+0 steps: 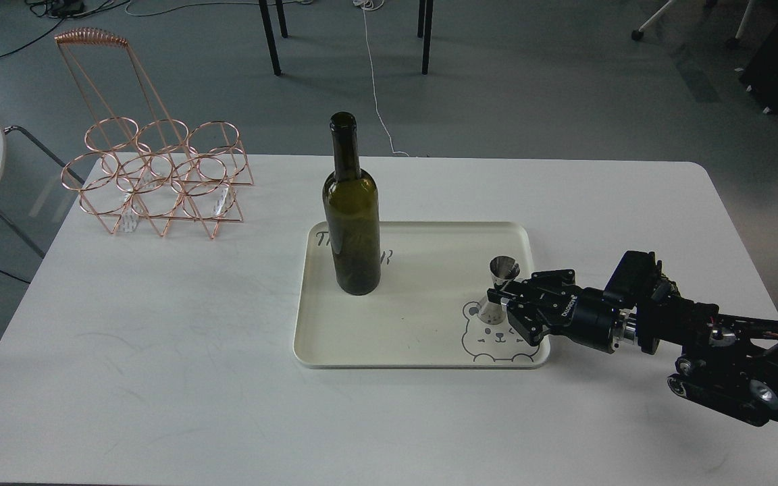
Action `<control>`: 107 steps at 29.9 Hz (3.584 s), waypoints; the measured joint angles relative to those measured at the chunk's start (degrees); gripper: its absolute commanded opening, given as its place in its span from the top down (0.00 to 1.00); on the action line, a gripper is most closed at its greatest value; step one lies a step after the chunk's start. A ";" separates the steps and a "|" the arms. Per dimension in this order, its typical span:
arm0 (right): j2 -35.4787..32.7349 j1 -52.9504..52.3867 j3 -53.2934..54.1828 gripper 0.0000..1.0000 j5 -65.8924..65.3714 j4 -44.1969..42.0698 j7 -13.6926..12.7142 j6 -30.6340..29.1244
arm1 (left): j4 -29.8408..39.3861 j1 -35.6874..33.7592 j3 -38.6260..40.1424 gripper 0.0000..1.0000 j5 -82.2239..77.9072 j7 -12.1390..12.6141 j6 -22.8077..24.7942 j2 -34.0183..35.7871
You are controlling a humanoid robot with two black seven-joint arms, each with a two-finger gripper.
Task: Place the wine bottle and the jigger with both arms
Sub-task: 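Reach the right gripper to the silver jigger and grasp it, then lift the jigger off the tray and carry it beside the tray, then set the jigger on the table, release, and withdraw the right gripper, then reach the left gripper to the wine bottle neck and grasp it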
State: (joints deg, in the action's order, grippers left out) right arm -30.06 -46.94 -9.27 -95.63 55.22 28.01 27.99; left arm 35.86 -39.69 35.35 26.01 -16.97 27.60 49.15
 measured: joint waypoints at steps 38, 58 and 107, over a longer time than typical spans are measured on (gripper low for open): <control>-22.63 9.88 11.69 0.98 14.84 7.43 -0.58 0.01 | -0.41 -0.15 -0.10 0.01 -0.31 0.18 0.41 -0.05; -16.34 13.60 11.27 0.71 15.57 -3.62 -0.01 0.01 | 0.00 -0.56 -0.20 0.01 -0.44 0.29 0.40 -0.11; -18.57 -12.91 26.38 0.03 72.63 -16.19 -0.02 -28.38 | 46.92 -7.75 -0.60 0.02 -63.66 0.85 -0.35 19.55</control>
State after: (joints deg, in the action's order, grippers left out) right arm -48.63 -59.86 17.11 -23.01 39.04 27.99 -0.39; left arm 82.78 -47.44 34.76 -37.65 -16.11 27.25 68.70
